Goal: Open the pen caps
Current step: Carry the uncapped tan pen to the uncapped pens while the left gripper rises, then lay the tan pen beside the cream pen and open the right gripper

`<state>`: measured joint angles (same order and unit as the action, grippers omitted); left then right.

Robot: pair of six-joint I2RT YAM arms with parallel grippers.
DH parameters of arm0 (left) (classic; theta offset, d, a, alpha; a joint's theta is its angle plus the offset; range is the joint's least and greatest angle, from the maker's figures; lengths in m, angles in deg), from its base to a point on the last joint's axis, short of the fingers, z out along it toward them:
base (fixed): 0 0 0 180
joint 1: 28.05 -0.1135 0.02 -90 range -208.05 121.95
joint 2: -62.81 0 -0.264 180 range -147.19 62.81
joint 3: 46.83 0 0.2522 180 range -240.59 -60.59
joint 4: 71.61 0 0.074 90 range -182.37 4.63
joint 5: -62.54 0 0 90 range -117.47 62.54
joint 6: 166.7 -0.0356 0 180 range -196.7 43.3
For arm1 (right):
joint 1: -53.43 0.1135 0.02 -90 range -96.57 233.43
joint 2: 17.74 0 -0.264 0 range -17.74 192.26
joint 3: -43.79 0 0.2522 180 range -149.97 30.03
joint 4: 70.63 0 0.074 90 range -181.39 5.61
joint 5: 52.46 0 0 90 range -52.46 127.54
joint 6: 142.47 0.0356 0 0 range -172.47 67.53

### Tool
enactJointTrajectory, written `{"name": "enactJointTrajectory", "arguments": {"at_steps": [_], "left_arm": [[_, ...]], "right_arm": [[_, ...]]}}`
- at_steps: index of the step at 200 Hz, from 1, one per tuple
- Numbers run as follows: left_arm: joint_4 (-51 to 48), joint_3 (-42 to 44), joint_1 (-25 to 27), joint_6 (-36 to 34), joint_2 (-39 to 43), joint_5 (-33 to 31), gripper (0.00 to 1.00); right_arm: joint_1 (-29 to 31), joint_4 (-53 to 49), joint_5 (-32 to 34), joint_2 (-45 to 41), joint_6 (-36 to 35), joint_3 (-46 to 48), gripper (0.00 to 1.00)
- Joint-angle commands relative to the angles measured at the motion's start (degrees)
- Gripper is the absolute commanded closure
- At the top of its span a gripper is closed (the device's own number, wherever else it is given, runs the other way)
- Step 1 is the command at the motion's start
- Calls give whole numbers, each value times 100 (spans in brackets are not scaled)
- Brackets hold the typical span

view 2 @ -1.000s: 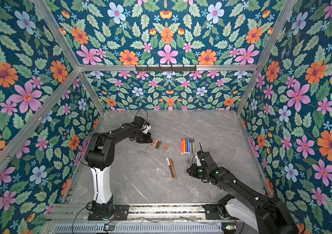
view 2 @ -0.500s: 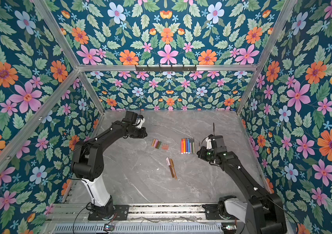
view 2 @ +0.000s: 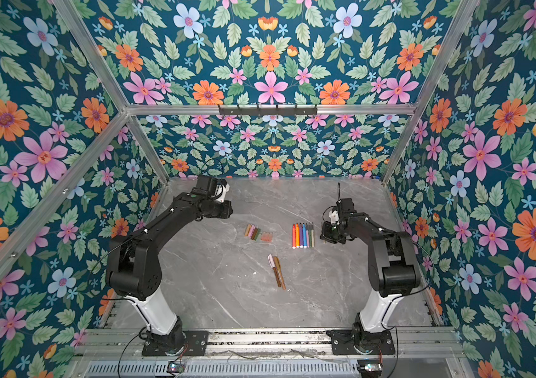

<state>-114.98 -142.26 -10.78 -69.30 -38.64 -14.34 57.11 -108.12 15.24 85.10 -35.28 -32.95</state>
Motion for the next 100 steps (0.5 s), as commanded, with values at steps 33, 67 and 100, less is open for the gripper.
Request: {"name": "enactJointTrajectory", "arguments": {"at_steps": [33,67,100], "left_arm": [[-80,-7,21,-66,73,-60,78],[-80,-15,21,-46,73,54,78],[-83,-16,22,-54,64,32,78]], "right_arm": [[1,148,-186,334,-24,-49,100],[5,107,-186,428,-23,-146,100],[1,-35,-222,604,-33,-319,100]]}}
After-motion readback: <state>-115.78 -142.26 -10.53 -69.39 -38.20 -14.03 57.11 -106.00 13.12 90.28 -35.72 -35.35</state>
